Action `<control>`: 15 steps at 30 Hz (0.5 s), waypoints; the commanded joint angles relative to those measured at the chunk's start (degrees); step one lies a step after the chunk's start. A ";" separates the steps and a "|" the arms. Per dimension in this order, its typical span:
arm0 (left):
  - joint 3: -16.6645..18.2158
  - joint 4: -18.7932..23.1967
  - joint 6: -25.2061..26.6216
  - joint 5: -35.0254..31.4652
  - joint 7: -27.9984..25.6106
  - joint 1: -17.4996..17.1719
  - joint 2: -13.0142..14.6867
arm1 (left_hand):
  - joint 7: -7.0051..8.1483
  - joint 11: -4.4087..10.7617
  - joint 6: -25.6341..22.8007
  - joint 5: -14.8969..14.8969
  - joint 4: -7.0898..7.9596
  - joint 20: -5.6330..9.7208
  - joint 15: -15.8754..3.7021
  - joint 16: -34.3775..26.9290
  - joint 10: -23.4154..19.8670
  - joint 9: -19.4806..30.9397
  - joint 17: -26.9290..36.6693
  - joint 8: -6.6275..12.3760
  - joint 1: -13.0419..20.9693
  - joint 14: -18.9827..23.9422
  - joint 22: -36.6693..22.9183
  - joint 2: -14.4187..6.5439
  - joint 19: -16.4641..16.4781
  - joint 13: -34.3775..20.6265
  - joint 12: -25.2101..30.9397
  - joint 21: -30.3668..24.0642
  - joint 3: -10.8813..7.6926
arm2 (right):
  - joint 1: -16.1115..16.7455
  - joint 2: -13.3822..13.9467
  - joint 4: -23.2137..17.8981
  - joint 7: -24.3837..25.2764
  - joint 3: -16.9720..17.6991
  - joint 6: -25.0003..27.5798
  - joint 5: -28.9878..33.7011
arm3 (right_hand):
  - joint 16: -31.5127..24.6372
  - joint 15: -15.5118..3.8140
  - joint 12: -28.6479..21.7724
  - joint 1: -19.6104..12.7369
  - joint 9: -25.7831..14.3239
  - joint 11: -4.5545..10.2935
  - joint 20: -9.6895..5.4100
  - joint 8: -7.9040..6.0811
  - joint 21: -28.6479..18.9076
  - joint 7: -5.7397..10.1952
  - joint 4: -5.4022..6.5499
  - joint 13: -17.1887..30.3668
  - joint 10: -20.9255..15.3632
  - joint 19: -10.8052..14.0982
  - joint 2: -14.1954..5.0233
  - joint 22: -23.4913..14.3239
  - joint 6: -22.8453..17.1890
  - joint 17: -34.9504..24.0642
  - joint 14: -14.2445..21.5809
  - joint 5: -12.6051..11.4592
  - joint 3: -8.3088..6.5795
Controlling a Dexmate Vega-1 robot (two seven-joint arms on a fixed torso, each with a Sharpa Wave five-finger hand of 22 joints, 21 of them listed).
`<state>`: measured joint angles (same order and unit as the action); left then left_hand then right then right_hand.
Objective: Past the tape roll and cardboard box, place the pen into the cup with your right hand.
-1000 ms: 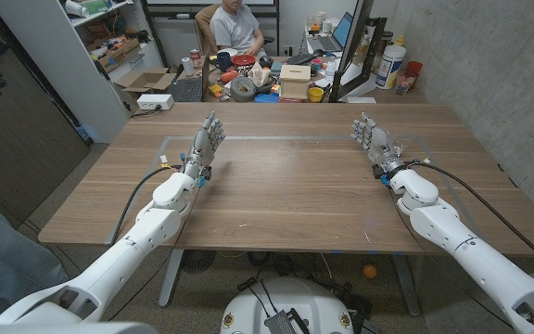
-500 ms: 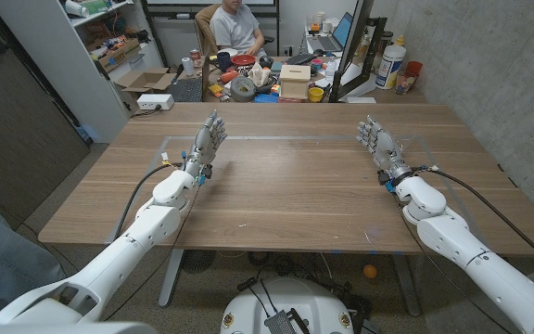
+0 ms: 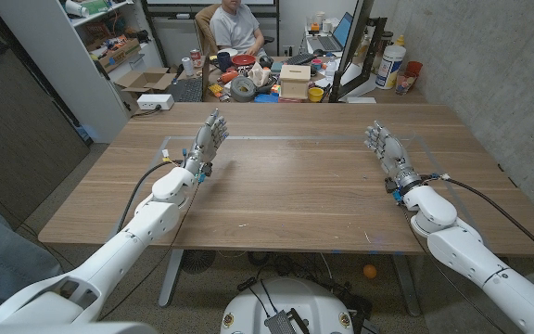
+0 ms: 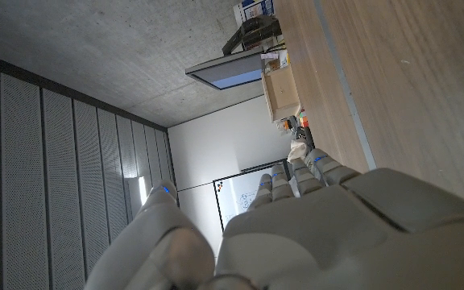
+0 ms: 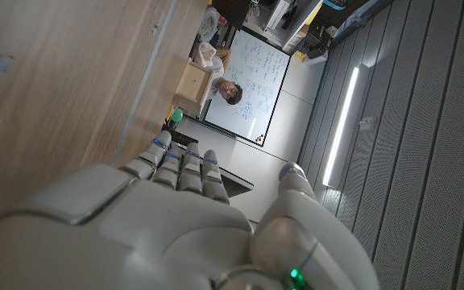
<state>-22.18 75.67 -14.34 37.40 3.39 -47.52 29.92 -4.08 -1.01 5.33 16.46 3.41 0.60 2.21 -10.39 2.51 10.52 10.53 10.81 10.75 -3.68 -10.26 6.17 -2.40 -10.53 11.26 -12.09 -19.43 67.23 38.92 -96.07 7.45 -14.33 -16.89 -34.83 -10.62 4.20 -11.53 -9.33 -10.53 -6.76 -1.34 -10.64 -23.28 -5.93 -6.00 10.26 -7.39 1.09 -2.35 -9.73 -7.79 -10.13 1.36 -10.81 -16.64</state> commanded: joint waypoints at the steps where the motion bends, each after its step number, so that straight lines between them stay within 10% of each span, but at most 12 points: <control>1: -0.63 -0.83 0.70 -0.50 1.44 1.75 0.45 | 0.05 0.21 0.35 0.19 -0.02 -0.28 0.04 -0.36 0.51 0.20 0.19 0.41 0.58 -0.61 -0.16 -0.24 -0.55 -0.25 0.29 0.01 0.03 | 5.67 1.92 -4.28 4.46 2.46 -0.88 3.73 | -0.50 -0.06 -0.52 -0.85 -0.12 -0.03 0.11 -0.44 0.30 0.36 -0.41 0.16 -0.62 0.58 -0.02 -0.34 -0.23 -0.17 0.58 -0.12 -0.09; 15: -1.21 -0.60 1.82 -0.86 2.14 2.46 0.88 | 0.06 0.26 0.31 0.17 -0.01 -0.27 0.02 -0.38 0.39 0.20 0.19 0.42 0.66 -0.57 -0.16 -0.33 -0.58 -0.25 0.34 0.05 0.15 | 12.51 3.65 -6.65 5.89 5.64 0.02 3.95 | -0.86 -0.96 -0.66 -3.91 -0.12 0.50 1.10 -0.56 -0.13 1.00 -2.18 0.19 -1.34 5.37 0.36 -0.23 -0.36 -0.12 2.84 -0.22 -0.65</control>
<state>-22.92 75.02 -13.29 36.92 4.95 -45.73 30.47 -4.08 -1.01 5.33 16.46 3.41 0.30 2.21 -10.38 2.50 10.52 10.52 11.03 10.98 -3.68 -10.25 5.94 -2.70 -10.52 11.25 -12.09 -19.43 74.51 41.18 -100.49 11.57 -11.14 -17.46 -31.60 -11.07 3.15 -11.98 -12.24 -10.52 -6.45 -0.33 -10.64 -23.28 -5.17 -7.61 10.25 -8.30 5.59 -2.15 -9.85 -8.10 -10.14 3.41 -10.81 -17.08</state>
